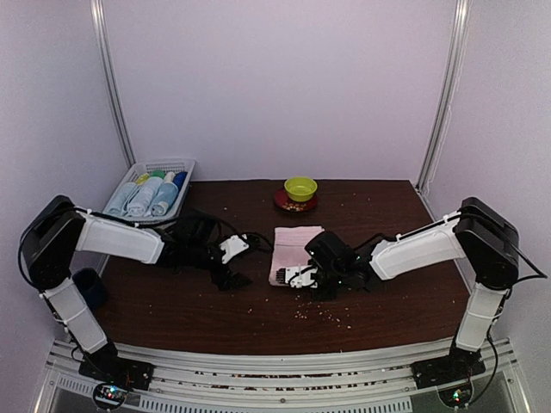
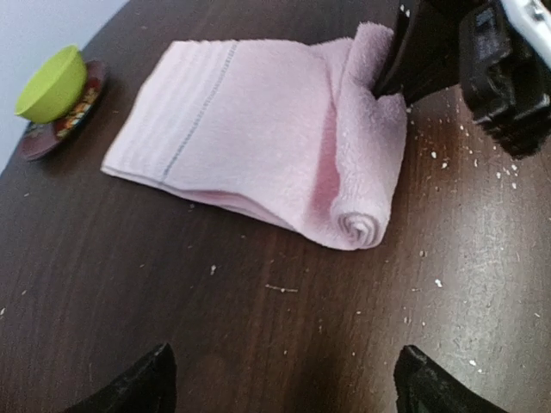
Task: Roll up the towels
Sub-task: Roll the towel at the center of the board.
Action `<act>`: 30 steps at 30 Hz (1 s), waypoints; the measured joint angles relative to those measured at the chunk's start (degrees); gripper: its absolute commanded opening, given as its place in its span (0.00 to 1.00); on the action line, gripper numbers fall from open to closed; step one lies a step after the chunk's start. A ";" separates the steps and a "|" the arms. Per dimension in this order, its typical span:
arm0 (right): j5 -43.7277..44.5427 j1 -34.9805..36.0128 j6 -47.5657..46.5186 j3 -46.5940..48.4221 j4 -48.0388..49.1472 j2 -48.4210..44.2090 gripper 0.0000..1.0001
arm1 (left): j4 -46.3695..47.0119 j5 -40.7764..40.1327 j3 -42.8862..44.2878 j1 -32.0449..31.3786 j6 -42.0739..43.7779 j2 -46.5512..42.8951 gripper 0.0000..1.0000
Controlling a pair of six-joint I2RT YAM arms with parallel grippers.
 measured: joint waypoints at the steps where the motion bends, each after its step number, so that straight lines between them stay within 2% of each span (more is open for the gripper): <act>1: -1.14 -0.44 0.31 0.87 -1.57 0.00 0.00 | 2.82 -0.70 -2.86 0.17 0.04 -2.29 0.98; 4: -4.70 -1.86 1.40 3.74 -6.58 0.00 0.00 | 12.09 -1.66 -10.47 0.48 0.57 -7.67 0.98; 11: -14.16 -5.95 2.99 12.98 -18.71 3.17 0.00 | 25.55 0.87 -15.19 0.44 4.66 -9.01 0.95; 17: -21.38 -9.11 3.96 23.78 -28.85 9.92 0.00 | 36.89 2.14 -23.32 -0.96 10.40 -11.34 0.89; 22: -25.55 -11.15 4.74 30.73 -35.41 14.03 0.00 | 40.65 1.92 -23.06 -3.17 15.63 -10.08 0.86; 30: -31.10 -13.62 4.94 39.36 -44.72 19.34 0.00 | 40.89 -2.40 -15.50 -7.37 23.76 1.44 0.80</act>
